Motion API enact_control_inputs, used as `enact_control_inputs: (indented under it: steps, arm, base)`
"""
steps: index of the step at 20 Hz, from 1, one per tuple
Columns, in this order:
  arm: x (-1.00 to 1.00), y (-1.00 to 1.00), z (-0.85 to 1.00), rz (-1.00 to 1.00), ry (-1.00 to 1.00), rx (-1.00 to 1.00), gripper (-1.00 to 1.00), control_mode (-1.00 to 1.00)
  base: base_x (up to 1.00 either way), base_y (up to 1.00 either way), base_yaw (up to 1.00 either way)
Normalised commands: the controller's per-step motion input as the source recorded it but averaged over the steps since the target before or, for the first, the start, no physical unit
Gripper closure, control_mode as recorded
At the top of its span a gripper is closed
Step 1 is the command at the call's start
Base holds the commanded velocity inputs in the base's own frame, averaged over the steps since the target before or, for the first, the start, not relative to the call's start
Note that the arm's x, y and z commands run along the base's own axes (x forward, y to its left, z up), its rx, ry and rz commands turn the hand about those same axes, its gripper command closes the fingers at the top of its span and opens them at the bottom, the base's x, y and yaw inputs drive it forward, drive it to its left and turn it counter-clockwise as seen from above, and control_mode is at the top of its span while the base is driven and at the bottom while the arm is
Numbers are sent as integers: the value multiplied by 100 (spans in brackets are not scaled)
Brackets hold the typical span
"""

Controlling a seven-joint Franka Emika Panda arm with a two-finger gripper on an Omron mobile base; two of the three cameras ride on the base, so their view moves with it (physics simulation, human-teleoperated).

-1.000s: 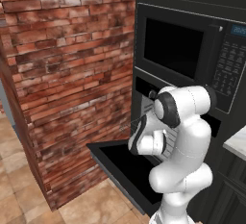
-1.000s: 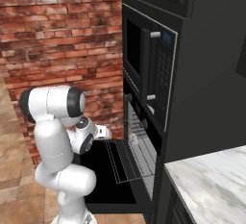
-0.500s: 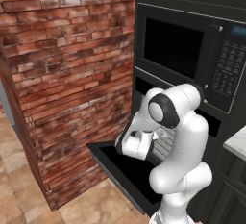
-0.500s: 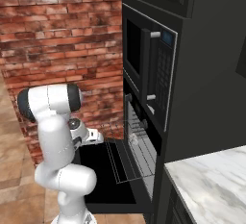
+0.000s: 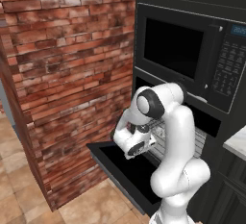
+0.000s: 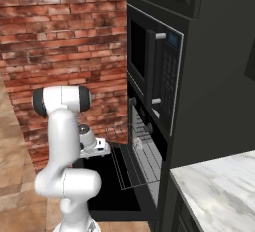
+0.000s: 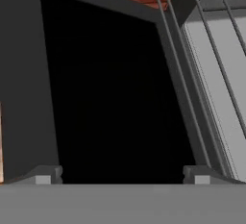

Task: Place the fish on the rack of the oven, and slide the rack back inside. Close the oven door.

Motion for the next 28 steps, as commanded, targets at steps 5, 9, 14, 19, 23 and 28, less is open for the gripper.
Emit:
enact_control_inputs:
  steps: [5, 9, 14, 19, 23, 28]
  arm:
    - [66, 0, -23, 0, 9, -4, -100, -100]
    - [69, -6, -14, -1, 0, -8, -100, -100]
    - [71, -15, -20, -1, 1, -6, -100, -100]
    - [69, -22, -34, 0, 6, -4, -100, -100]
    - [69, -28, -38, 0, 5, -3, -100, -100]
    - [74, -31, -36, 0, 4, -3, -100, -100]
  base:
    - [0, 0, 0]
    - [0, 0, 0]
    - [0, 0, 0]
    - [0, 0, 0]
    - [0, 0, 0]
    - [0, 0, 0]
